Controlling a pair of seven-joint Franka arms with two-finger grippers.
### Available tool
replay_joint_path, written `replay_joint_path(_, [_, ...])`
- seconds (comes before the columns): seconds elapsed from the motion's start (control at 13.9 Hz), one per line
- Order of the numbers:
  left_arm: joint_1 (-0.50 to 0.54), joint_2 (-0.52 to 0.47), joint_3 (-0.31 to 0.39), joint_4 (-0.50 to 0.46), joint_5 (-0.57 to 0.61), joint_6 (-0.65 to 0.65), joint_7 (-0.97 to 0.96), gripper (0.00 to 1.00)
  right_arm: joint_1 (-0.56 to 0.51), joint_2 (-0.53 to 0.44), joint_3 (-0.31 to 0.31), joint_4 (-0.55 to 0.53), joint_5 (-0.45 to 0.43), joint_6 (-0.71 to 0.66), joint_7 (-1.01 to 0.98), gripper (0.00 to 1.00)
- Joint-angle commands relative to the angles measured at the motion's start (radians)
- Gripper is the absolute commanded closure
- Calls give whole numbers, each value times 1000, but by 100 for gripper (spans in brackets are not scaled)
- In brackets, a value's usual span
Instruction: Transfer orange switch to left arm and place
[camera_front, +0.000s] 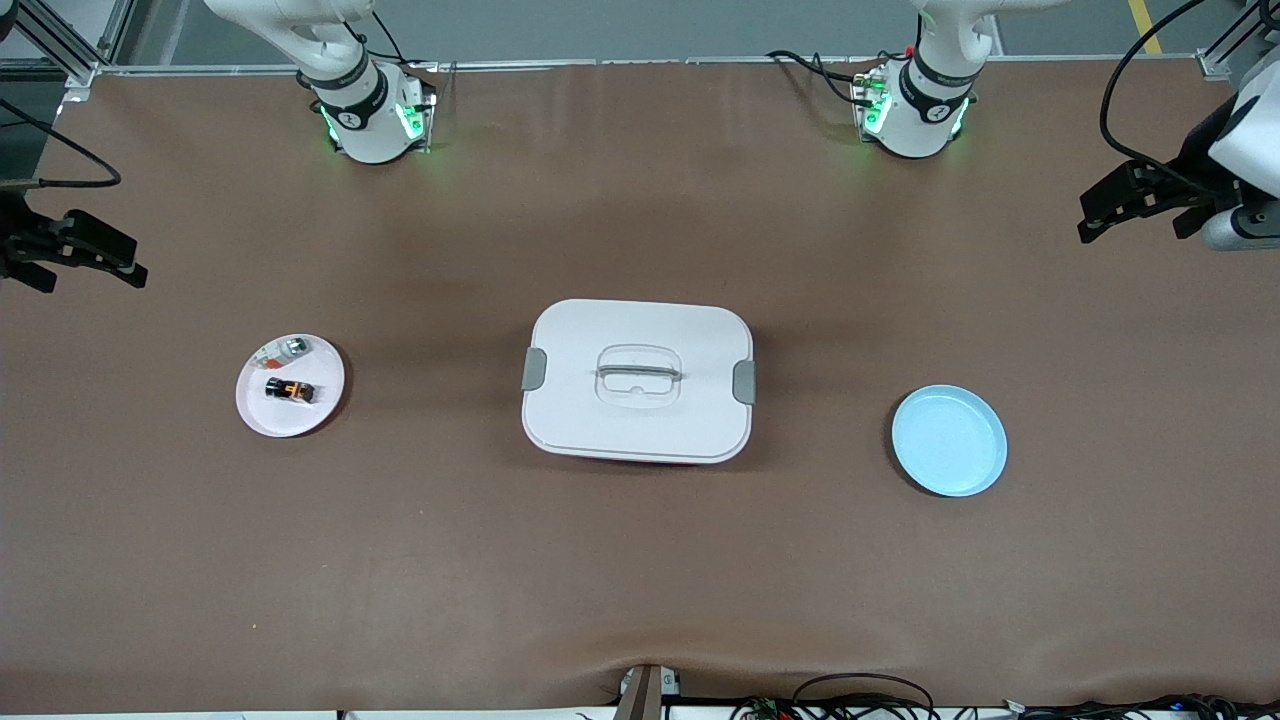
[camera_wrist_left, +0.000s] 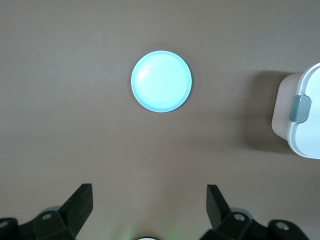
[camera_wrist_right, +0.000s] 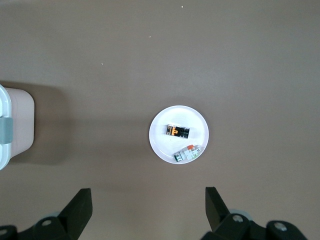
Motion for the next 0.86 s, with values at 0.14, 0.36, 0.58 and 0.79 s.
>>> replay_joint_path(0.14, [3,-1,-1,11,-11,-10,-8,0,-2,7,2,23,-10,-14,-5,0])
replay_joint_path(0.36, [1,7,-1,13,-5,-10,-8,0,-2,8,2,23,-10,-14,-5,0])
replay_joint_path(0.58, [3,7,-1,11,-6,-11,1,0,0,8,2,23,-10,-11,-5,0])
replay_joint_path(0.79, [-2,7,-3,8,-6,-11,-2,0,-22,10,-1,23,7,-14,-14,0])
